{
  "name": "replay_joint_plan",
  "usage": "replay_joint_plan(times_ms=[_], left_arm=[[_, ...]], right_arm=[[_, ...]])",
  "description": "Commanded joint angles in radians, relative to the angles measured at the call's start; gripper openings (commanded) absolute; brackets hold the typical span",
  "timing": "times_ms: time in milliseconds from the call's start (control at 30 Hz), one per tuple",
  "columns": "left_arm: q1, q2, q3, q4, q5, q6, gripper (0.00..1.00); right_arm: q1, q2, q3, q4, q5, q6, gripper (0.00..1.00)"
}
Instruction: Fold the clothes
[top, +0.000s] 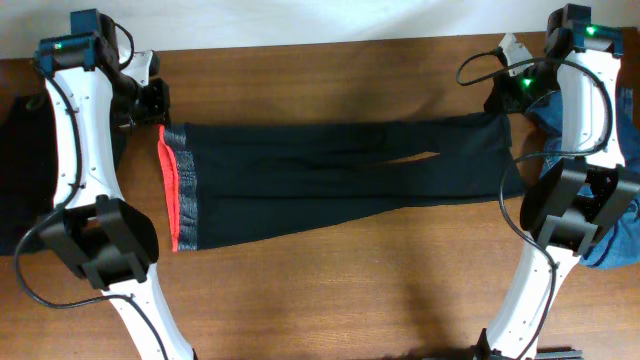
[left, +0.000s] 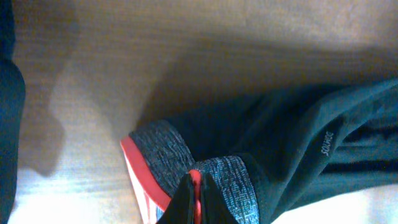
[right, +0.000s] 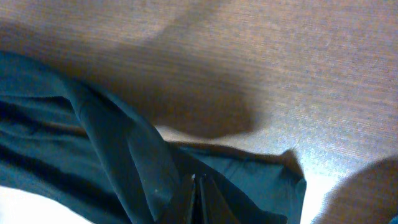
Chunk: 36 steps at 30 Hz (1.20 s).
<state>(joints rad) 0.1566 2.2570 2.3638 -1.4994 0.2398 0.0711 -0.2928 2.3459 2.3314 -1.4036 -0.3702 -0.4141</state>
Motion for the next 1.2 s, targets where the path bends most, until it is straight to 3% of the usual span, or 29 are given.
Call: replay_joint_plan(times_ms=[0, 767, 967, 1167], left_arm=[[-0.002, -0.023, 0.014, -0.018, 0.008, 0.006, 0.0], [-0.076, -0.077, -0.043, -0.05, -0.027, -0.025, 0.01], [-0.076, -0.143, -0.176, 0.008, -0.027, -0.034, 0.01], [-0.076, -0.345, -0.417, 0.156, -0.03, -0.079, 0.01]], right_arm=[[-0.021, -0.063, 0.019, -0.016, -0.039, 0.006, 0.04], [-0.043, -0.135, -0.01, -0.137, 0.001, 0.0, 0.04], [-0.063, -0.135, -0.012, -0.168, 0.007, 0.003, 0.04], [-0.076, -0.135, -0.012, -0.199, 0.0, 0.007, 0.04]])
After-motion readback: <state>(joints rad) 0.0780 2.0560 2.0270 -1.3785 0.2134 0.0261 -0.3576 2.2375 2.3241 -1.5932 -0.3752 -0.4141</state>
